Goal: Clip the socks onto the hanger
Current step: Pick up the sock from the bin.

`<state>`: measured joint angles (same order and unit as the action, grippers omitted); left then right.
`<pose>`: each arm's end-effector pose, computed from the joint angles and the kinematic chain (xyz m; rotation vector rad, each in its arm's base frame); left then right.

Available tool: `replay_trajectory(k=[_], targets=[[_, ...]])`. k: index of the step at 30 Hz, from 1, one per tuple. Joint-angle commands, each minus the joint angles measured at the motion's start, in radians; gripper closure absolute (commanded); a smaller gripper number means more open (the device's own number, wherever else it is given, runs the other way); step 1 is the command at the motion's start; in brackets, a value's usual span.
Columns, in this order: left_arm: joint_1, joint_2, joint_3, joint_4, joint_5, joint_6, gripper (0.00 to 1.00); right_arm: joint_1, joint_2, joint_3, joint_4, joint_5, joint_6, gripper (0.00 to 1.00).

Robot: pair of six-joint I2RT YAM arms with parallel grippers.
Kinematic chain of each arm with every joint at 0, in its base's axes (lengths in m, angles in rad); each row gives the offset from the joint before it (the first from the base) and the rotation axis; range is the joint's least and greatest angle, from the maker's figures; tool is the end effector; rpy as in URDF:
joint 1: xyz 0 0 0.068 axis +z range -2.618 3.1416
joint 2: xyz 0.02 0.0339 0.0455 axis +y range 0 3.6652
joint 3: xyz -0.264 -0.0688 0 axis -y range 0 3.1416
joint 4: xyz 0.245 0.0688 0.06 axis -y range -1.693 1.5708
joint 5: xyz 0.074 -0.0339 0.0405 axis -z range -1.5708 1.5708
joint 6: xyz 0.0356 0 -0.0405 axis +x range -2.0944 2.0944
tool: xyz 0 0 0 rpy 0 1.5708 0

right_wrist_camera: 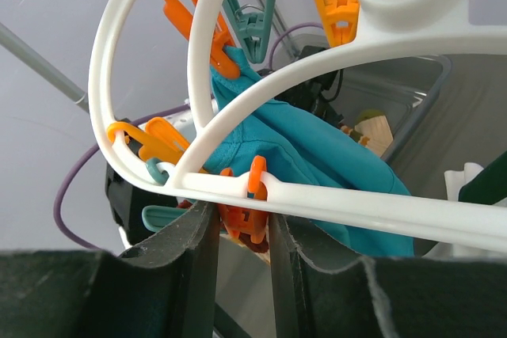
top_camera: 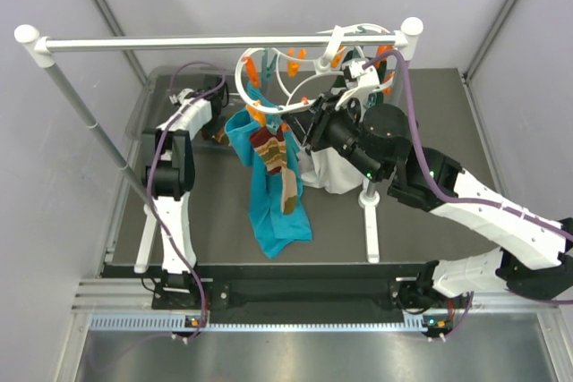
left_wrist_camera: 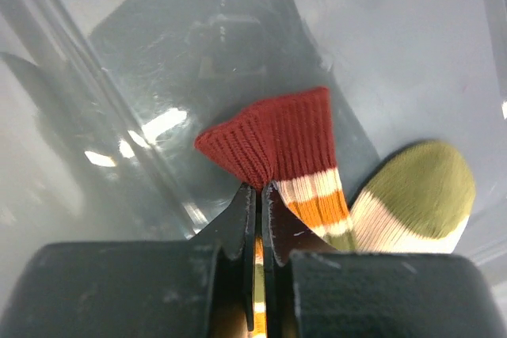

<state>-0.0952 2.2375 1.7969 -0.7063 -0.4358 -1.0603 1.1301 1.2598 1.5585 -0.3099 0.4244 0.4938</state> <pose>0.4734 -0.0301 0.1739 -1.2907 2.2021 0.1733 0.1251 0.2308 0.4931 -0.1793 1.6504 0.9244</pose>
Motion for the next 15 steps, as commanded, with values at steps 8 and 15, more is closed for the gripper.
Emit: replay_trajectory(k=[8,15], targets=[[-0.073,-0.476,-0.267,0.243,-0.024,0.275,1.00,0.010,0.049,-0.023,-0.115,-0.032,0.028,1.00],[-0.147,-0.775,-0.467,0.252,-0.060,0.327,1.00,0.008,0.033,-0.028,-0.123,-0.009,0.026,1.00]])
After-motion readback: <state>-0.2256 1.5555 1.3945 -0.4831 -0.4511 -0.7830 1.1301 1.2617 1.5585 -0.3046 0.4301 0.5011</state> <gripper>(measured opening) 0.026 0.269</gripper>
